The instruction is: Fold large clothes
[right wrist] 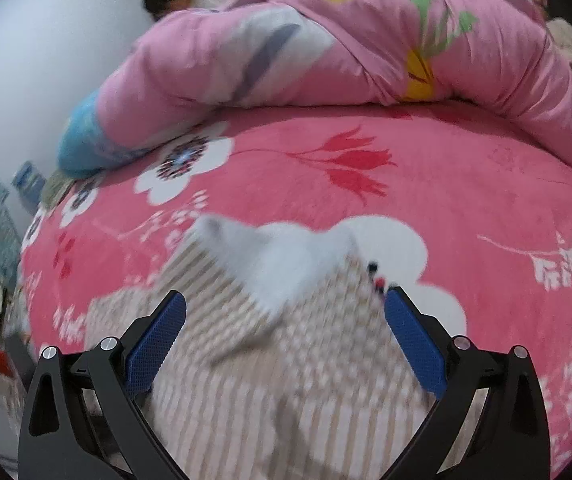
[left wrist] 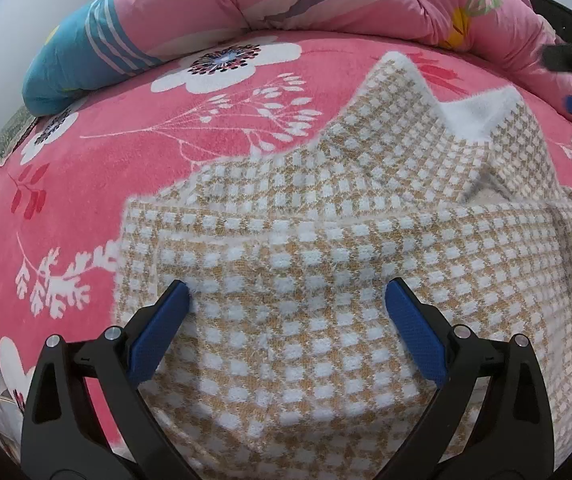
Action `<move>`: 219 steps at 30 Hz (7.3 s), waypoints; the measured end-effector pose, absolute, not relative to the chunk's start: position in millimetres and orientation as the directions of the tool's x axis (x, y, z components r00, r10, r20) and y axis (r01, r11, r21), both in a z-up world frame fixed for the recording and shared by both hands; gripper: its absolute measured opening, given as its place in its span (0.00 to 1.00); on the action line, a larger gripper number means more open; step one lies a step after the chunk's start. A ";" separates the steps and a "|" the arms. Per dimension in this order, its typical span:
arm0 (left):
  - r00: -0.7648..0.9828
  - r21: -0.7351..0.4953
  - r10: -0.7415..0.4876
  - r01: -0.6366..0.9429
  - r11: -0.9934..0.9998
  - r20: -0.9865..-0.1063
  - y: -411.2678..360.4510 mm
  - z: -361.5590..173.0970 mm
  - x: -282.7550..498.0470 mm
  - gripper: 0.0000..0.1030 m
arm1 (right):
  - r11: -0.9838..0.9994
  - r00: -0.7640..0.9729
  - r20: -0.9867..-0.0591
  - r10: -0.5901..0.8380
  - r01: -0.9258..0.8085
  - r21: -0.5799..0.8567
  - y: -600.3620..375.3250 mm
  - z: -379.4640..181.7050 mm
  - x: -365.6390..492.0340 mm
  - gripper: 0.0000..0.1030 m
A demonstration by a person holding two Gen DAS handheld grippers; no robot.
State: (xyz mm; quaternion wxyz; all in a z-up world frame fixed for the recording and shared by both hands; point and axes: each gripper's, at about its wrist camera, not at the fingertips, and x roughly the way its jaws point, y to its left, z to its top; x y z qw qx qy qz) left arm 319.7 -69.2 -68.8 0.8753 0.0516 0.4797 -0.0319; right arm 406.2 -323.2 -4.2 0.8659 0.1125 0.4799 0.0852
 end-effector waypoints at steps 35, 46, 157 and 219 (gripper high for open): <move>0.540 0.047 -0.016 0.104 0.993 -0.842 -67.2 -69.0 320.1 0.93 | 0.932 0.314 -0.890 0.332 0.036 0.360 -338.4 -62.7 464.6 0.25; 0.590 -0.091 -0.147 0.123 0.988 -0.794 -50.5 -54.2 308.7 0.93 | 0.921 0.409 -0.826 0.388 -0.204 0.331 -312.0 -8.9 391.6 0.13; 0.692 -0.157 -0.228 0.165 0.974 -0.685 39.9 -1.7 143.5 0.72 | 0.961 0.511 -0.822 0.249 -0.234 0.146 -264.7 0.0 155.7 0.86; 0.498 -0.093 -0.160 0.156 0.983 -0.852 9.5 -69.9 183.7 0.38 | 0.966 0.467 -0.847 0.255 -0.163 0.201 -284.0 -53.1 137.2 0.89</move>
